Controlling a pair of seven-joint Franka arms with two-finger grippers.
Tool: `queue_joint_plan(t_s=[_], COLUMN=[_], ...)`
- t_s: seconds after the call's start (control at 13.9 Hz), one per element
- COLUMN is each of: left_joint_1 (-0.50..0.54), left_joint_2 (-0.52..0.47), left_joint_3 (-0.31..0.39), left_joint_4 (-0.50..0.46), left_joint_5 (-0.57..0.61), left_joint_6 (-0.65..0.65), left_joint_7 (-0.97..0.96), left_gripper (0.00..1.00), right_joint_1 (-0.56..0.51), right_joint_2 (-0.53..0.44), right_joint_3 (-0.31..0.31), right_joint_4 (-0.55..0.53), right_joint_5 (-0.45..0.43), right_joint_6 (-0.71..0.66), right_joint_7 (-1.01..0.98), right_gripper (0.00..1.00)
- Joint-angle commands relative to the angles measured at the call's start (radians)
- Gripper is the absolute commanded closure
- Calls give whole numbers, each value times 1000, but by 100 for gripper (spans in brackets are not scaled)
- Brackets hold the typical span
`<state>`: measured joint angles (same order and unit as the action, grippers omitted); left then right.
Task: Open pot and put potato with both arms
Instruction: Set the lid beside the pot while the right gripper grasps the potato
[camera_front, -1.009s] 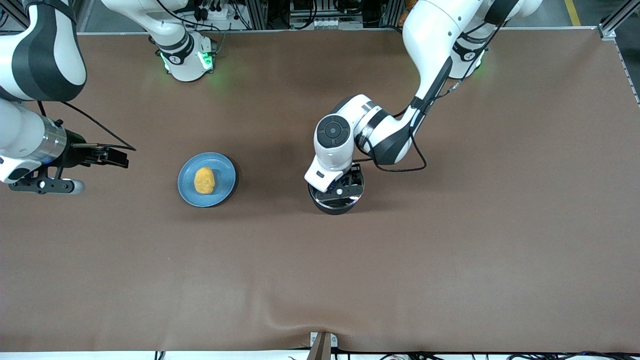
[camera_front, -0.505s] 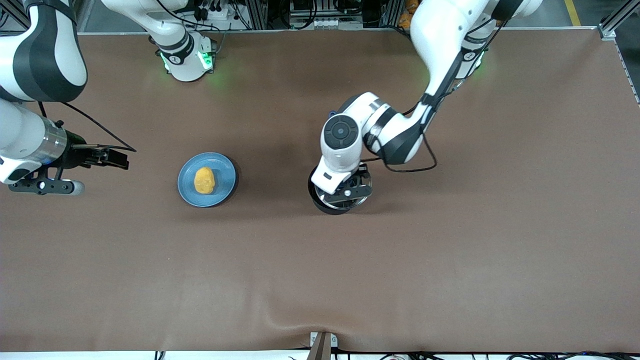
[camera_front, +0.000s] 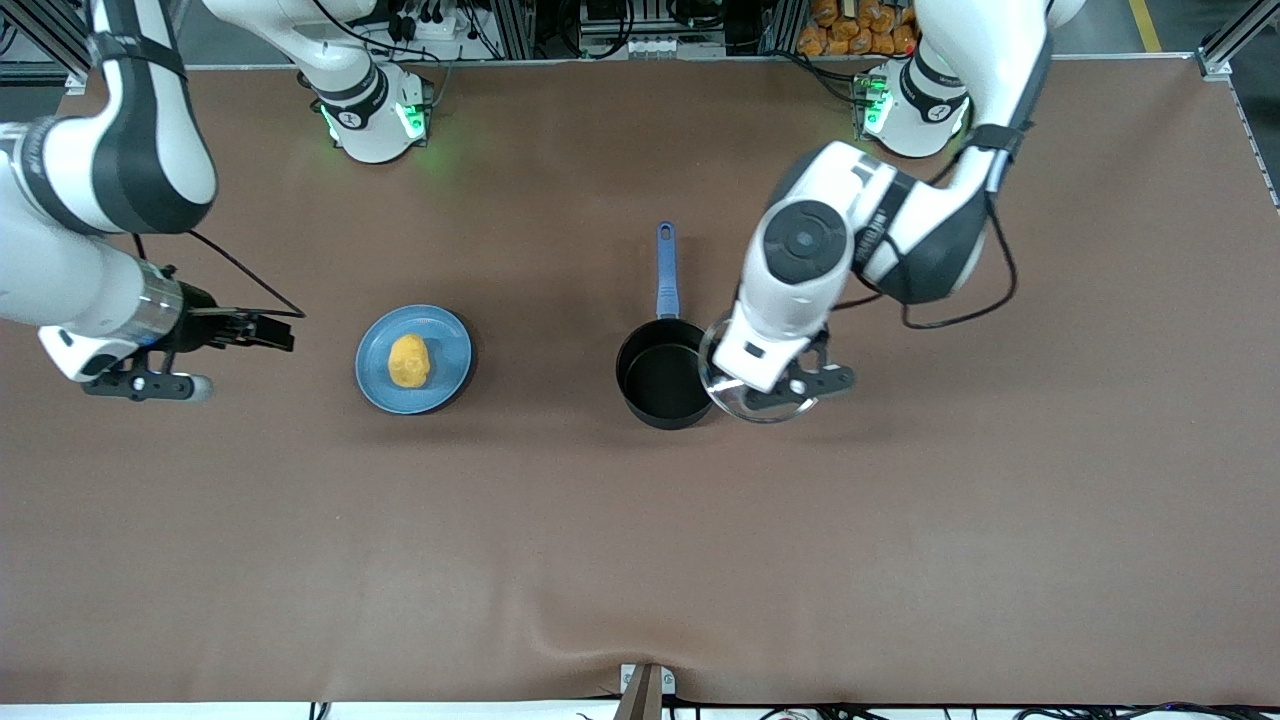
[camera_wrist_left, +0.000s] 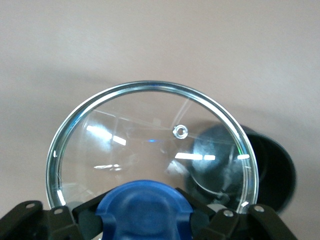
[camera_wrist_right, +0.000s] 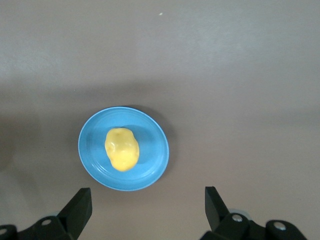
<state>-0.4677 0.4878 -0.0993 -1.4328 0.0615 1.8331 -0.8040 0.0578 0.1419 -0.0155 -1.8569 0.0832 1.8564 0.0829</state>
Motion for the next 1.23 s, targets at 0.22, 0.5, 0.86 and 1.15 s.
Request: queue_joint_plan(t_s=[0.22, 0.5, 0.86, 1.15], left_joint_1=[197, 265, 351, 395], left_joint_2=[-136, -153, -377, -388], left_joint_3=[-11, -10, -5, -5], left_joint_4=[-57, -66, -583, -768], left_joint_5=[9, 12, -46, -48], left_joint_6=[-2, -2, 410, 543], left_joint_7=[152, 209, 341, 429], left_gripper=[100, 100, 100, 100], right_joint_1=[56, 100, 146, 139], right_joint_2=[-45, 2, 120, 157], right_joint_3=[38, 65, 65, 62], right_joint_4=[-227, -344, -386, -404], right_joint_5=[18, 16, 6, -2], right_joint_6=[236, 443, 605, 656], right_joint_7=[48, 52, 51, 46], right_gripper=[0, 0, 0, 0])
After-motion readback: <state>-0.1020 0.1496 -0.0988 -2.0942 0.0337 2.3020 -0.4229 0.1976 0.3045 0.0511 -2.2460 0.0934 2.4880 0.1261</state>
